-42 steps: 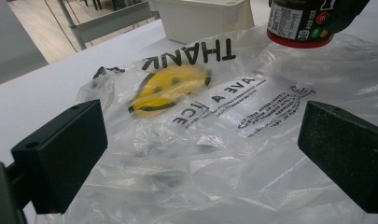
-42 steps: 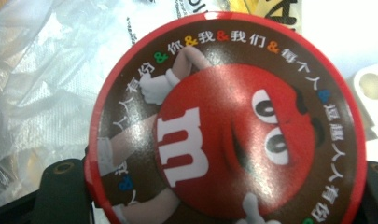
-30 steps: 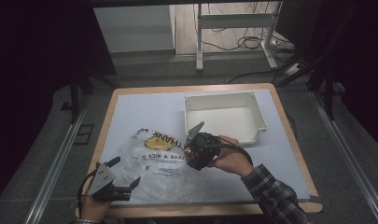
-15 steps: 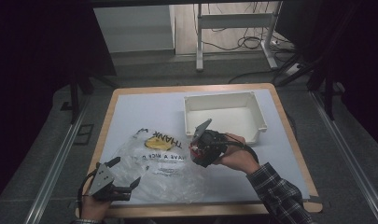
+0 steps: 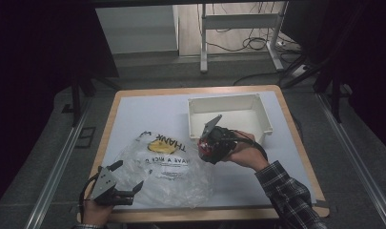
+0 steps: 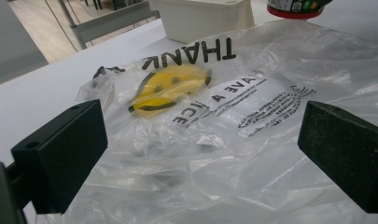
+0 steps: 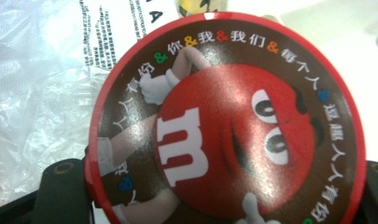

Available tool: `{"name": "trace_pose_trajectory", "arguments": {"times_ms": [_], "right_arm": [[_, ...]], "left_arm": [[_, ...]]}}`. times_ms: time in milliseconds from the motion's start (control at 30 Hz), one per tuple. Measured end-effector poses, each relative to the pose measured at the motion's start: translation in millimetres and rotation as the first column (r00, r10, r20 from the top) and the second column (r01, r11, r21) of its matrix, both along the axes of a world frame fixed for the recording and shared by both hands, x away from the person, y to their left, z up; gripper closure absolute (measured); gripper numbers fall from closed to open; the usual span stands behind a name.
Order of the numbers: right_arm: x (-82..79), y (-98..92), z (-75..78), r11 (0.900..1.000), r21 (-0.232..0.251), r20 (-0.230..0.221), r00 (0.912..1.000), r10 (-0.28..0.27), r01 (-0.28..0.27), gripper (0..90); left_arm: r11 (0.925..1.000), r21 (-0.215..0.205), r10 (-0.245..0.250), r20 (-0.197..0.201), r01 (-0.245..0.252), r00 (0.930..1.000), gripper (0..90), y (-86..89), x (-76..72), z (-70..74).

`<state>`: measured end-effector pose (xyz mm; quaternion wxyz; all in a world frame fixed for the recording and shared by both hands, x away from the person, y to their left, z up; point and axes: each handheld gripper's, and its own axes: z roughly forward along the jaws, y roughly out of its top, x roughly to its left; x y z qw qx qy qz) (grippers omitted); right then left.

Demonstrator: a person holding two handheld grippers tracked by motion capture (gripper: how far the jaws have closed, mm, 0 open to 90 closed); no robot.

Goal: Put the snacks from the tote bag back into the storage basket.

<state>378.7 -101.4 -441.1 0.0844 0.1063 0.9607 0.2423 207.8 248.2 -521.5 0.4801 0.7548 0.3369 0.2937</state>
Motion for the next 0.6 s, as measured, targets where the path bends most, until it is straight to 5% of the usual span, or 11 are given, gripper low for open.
{"name": "trace_pose_trajectory", "arguments": {"times_ms": [600], "right_arm": [[22.4,-11.6,4.2,0.999,0.008,0.013,0.9991,-0.04,0.04,25.7]], "left_arm": [[1.0,-0.001,0.001,0.0,-0.001,1.0,1.3,0.2,0.1,0.0]]}}
